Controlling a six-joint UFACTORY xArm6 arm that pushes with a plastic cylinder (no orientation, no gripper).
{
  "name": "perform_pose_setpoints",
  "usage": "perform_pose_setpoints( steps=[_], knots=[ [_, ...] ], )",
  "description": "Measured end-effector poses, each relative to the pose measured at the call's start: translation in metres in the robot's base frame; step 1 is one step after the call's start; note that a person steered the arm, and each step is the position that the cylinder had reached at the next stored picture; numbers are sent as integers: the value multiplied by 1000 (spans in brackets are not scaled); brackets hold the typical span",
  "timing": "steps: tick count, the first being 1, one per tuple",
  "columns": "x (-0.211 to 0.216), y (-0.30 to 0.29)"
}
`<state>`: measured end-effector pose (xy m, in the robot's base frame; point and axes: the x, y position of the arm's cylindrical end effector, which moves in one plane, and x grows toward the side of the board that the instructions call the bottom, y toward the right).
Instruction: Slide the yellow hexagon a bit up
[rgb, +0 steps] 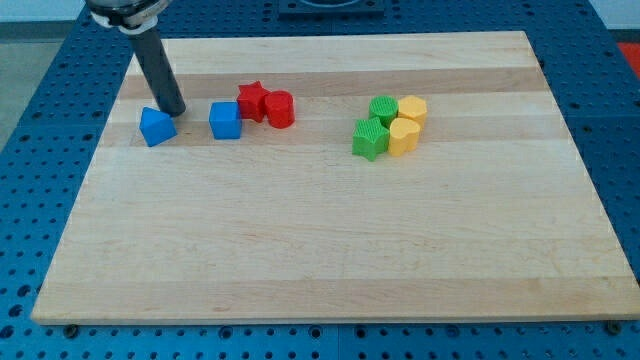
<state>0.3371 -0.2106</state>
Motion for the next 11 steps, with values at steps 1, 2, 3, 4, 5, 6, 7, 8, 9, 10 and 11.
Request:
perform_pose_setpoints(
  steps=[1,2,3,4,5,6,7,8,9,10,11],
  knots=[
    [-16,27],
    [-16,68],
    [-14,95],
    [-10,108],
    [-1,107],
    [19,107],
    [25,107],
    [25,107],
    [28,105],
    [36,103],
    [43,99]
  ],
)
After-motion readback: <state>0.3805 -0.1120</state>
